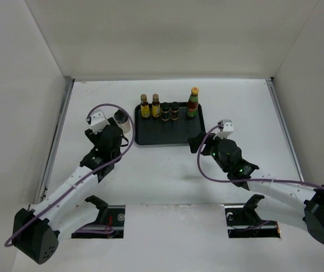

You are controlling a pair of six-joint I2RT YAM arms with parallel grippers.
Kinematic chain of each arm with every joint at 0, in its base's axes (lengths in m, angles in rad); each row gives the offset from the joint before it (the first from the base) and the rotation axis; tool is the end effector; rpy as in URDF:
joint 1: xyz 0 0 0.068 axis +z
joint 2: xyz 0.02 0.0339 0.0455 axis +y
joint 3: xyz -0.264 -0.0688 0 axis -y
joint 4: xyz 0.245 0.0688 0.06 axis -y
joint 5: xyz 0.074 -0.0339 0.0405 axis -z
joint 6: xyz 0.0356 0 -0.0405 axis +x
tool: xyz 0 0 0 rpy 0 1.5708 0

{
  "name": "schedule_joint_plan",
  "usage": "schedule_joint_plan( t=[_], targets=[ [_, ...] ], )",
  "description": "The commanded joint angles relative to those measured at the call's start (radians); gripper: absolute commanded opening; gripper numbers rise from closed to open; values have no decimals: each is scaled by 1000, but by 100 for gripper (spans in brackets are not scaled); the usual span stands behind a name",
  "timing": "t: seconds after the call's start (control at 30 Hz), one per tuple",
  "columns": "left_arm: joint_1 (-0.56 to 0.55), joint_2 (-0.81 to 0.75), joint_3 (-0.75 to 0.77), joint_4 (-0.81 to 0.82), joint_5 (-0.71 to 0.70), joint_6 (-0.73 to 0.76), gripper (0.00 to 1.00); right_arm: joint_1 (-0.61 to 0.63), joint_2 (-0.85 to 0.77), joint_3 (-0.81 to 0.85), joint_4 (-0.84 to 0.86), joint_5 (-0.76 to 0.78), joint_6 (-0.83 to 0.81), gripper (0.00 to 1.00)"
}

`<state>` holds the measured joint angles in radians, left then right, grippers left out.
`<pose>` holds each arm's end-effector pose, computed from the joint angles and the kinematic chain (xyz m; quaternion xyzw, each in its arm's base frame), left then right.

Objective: Organize the condiment bottles

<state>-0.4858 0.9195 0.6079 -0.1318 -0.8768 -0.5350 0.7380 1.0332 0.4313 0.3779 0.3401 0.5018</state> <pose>0.1887 -0.0687 0.2639 -0.2456 0.7595 0.0767 0.5974 0.1749 0.1430 0.2271 0.0140 0.7775 0.2494 0.5771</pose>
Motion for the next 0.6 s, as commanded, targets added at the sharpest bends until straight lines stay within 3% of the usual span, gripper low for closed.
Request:
schedule_joint_plan(
  t=[0.0, 0.13, 0.33, 0.57],
  targets=[
    [-139, 11, 119, 37, -36, 13, 36, -32, -36, -23, 58, 60, 23, 96],
    [-288, 215, 222, 209, 7, 26, 36, -82, -64, -48, 55, 85, 55, 96],
    [-336, 563, 393, 487, 173, 110, 36, -127, -93, -72, 52, 85, 81, 97],
    [-339, 769, 489, 528, 239, 121, 37, -134, -75, -72, 56, 86, 80, 97]
  ],
)
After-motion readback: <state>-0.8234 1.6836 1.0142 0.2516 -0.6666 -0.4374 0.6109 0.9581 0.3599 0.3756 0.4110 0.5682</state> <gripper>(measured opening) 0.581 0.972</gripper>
